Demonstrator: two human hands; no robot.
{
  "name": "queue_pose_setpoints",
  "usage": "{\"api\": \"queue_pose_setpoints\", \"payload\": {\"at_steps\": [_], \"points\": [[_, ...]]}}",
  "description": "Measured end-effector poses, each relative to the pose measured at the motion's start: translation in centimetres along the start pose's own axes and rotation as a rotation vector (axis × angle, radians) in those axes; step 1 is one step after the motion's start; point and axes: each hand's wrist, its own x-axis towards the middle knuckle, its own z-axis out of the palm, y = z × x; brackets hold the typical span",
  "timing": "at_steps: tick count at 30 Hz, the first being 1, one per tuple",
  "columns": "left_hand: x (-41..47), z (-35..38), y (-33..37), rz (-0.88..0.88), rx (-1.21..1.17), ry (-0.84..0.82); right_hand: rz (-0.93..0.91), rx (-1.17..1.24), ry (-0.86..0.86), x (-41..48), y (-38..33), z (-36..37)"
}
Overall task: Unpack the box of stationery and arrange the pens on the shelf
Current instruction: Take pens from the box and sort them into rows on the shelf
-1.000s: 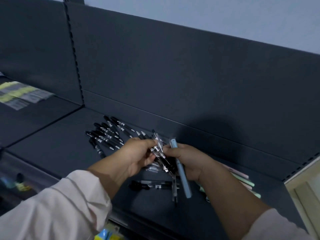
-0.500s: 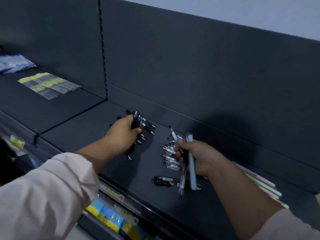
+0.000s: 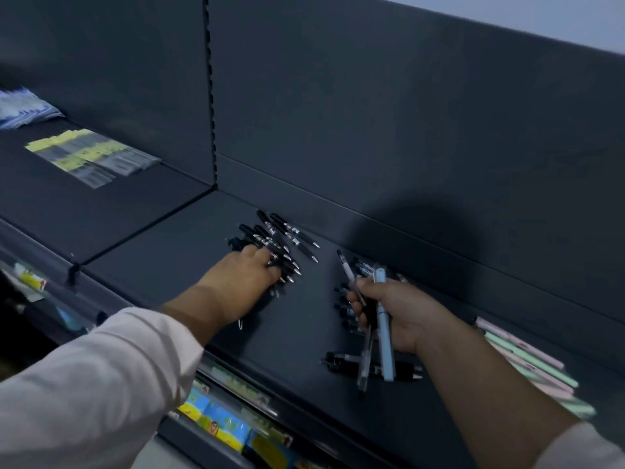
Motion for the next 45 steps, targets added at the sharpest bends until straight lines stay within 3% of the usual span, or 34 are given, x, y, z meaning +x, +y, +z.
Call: {"api": "queue_pose_setpoints", "payload": {"at_steps": [3,9,13,17,20,23,26,29,33,36,41,45], "points": [[0.1,1.7,-0.3,-0.017,-0.070,-0.048,-0.007,0.016,-0.002,0.1,0.1,0.2],[1.3,0.3,1.3,-0.031,-0.195,0.109,0.000,0.063,-0.052,-0.2,-0.3,-0.3],[2.6,-2.0,5.2,-0.163,-0.802,0.240,-0.040,0.020,-0.096,-1.1,-0.5,-1.2],[4.0,-4.7,8.7,-0.376,-1.612,0.065,-0.075,-0.031,-0.121,-2.3,-0.6,-2.1],[4.7,-5.4,9.9,-0.453,-1.825,0.004,-0.084,-0.037,-0.104,-3.2,-0.6,-2.7],[5.1,-5.1,10.0,-0.536,-1.924,-0.002,-0.139,0.134,0.033,-3.2,-0.8,-4.0],[4.8,-4.8,10.3,-0.613,-1.987,-0.021,-0.202,0.493,0.170,-2.3,-0.9,-6.2],[4.5,-4.6,11.8,-0.578,-1.943,-0.104,-0.193,0.756,0.185,-2.0,-0.6,-7.6],[4.1,-4.9,14.0,-0.537,-1.992,-0.198,-0.220,0.864,0.196,-1.9,-0.2,-7.4],[4.2,-5.0,14.5,-0.531,-2.011,-0.215,-0.225,0.840,0.191,-1.9,0.0,-7.7],[4.6,-4.7,13.7,-0.538,-1.846,-0.115,-0.276,0.422,0.376,-2.3,0.3,-9.8],[4.6,-3.9,13.1,-0.488,-1.683,-0.137,-0.308,0.289,0.425,-3.7,0.1,-11.9]]}}
